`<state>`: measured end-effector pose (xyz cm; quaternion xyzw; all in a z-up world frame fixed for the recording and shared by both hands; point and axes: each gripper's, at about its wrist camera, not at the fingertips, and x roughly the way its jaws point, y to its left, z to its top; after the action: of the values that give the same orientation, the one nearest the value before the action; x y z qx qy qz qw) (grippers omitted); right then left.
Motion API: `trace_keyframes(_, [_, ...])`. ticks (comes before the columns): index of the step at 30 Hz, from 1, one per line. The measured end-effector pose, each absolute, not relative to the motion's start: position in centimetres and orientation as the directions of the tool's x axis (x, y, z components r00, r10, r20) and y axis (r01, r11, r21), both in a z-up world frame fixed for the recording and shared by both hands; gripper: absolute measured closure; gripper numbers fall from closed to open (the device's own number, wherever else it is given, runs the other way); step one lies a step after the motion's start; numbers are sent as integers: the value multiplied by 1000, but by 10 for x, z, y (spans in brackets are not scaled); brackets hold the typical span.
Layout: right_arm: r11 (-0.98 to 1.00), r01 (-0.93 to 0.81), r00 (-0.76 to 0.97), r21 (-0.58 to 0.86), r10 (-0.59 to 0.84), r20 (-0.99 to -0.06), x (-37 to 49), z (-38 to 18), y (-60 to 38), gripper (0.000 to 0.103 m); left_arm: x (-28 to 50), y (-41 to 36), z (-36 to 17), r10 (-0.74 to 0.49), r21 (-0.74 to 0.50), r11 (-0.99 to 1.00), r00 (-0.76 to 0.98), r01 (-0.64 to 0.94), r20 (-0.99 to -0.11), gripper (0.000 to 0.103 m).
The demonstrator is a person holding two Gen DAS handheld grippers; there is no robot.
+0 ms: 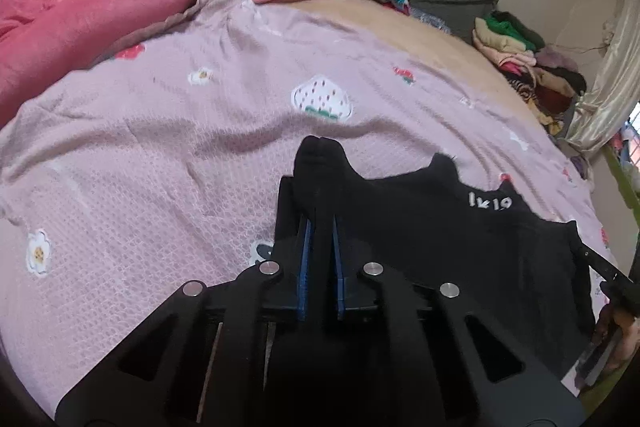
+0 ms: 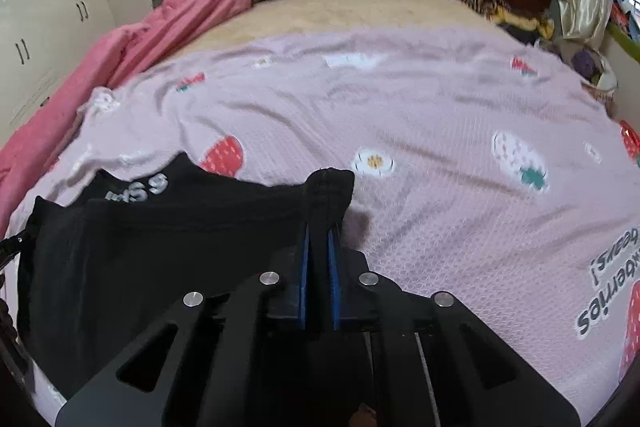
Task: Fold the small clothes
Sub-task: 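Grasp the folded edge again with both tools and pull it flat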
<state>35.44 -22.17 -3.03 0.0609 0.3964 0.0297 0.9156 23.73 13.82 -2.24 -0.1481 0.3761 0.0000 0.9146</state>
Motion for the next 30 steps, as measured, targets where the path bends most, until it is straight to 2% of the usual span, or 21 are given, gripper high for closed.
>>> trace_keyframes(7, [983, 18, 760, 183, 106, -642, 348, 1, -233, 96, 222, 144, 6, -66, -254, 960, 779, -122, -624, 100])
trace_keyframes(17, [990, 78, 738, 122, 25, -674, 360, -23, -232, 96, 241, 145, -21, -51, -230, 963, 738, -143, -673, 100])
trace_keyframes(30, [990, 118, 729, 80, -32, -684, 357, -35, -227, 95, 238, 140, -20, -29, -192, 971, 728, -142, -685, 96])
